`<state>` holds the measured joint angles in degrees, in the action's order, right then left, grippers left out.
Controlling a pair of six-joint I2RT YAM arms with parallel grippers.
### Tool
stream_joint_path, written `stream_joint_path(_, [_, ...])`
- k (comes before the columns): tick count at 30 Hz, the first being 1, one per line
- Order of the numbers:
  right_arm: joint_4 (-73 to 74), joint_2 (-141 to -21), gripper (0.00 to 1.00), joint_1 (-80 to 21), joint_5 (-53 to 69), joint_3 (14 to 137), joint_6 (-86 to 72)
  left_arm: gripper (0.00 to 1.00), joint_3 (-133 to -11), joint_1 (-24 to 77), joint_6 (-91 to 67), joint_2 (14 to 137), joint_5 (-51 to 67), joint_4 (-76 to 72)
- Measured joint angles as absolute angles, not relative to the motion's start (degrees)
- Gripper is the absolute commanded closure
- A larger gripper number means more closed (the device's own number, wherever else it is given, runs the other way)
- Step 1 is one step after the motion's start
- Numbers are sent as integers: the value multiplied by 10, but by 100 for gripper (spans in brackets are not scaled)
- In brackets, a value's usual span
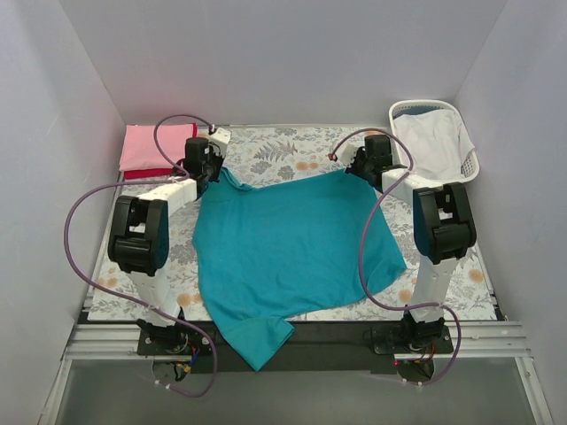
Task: Fold and stack the t-shirts
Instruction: Flatten the tshirt out, then fold the tshirt
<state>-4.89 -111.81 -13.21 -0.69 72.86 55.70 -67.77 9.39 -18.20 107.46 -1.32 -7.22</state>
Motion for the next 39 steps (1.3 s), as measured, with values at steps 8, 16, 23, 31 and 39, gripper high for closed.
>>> stream_joint_path(8, [-47, -1117, 99, -116, 24, 728, 557, 100, -677, 100, -234, 975, 5, 69])
stream_joint_path(16, [-40, -1090, 99, -109, 53, 713, 558, 100, -647, 115, -296, 893, 11, 168])
stream_joint_path(23, [-34, -1062, 99, -107, 71, 694, 562, 100, -632, 130, -329, 844, 20, 260])
stream_joint_path(31, [-30, -1019, 99, -97, 84, 656, 575, 100, -631, 140, -351, 794, 36, 340])
stream_joint_path(39, [-29, -995, 99, -87, 95, 625, 596, 100, -613, 150, -362, 759, 54, 411])
